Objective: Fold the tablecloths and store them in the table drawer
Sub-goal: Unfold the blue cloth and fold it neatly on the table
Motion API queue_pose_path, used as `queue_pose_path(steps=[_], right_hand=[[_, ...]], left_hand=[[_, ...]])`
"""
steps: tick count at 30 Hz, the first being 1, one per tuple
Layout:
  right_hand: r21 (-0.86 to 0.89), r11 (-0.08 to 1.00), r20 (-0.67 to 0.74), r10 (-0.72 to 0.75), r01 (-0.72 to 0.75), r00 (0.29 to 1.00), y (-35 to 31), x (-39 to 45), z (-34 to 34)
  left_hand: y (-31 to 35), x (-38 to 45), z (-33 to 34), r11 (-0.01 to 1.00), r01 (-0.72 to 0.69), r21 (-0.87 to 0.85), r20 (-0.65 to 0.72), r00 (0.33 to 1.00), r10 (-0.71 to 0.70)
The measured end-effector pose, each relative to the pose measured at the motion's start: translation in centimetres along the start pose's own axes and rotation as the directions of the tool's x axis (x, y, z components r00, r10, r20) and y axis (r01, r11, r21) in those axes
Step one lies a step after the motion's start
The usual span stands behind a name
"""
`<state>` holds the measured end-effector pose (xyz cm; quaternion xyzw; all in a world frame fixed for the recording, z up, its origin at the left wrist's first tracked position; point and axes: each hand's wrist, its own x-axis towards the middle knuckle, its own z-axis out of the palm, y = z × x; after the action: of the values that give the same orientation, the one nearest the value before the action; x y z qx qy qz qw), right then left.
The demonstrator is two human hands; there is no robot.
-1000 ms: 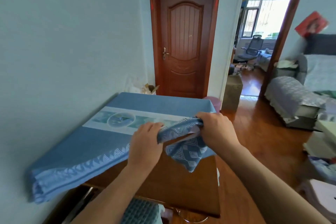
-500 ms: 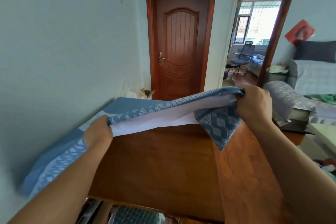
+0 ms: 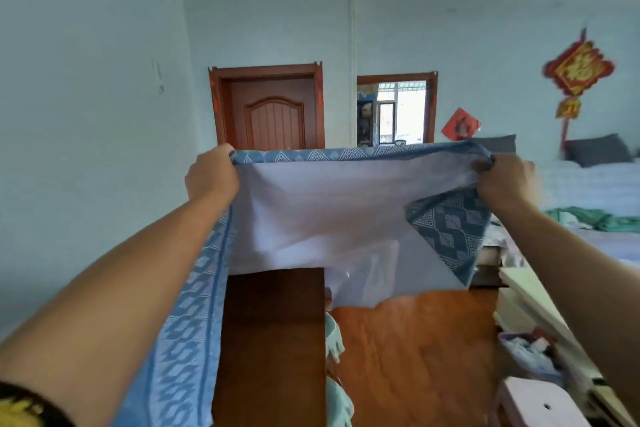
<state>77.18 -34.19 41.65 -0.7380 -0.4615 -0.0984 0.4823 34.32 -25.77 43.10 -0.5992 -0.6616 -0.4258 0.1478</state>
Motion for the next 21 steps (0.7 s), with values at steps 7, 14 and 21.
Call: queue_pose_path(steps=[7, 14, 21], right_hand=[[0.083, 0.996, -0.338, 0.046, -0.019, 0.94, 7.7, 7.4, -15.6], [-0.002, 1.0, -0.487, -0.009, 0.009, 0.873, 15.3, 11.9, -29.2], [-0.033, 0.998, -0.37, 0.037, -0.053, 0.928, 24.7, 13.6, -35.4]], left_hand=[[18.9, 0.1, 2.6, 0.967, -0.238, -0.097, -0.117, 0.967, 0.226], [36.7, -0.8, 5.1, 0.895, -0.389, -0.217, -0.099, 0.921, 0.377], [50.5, -4.1, 11.0, 0.85, -0.265, -0.455, 0.033, 0.949, 0.313]])
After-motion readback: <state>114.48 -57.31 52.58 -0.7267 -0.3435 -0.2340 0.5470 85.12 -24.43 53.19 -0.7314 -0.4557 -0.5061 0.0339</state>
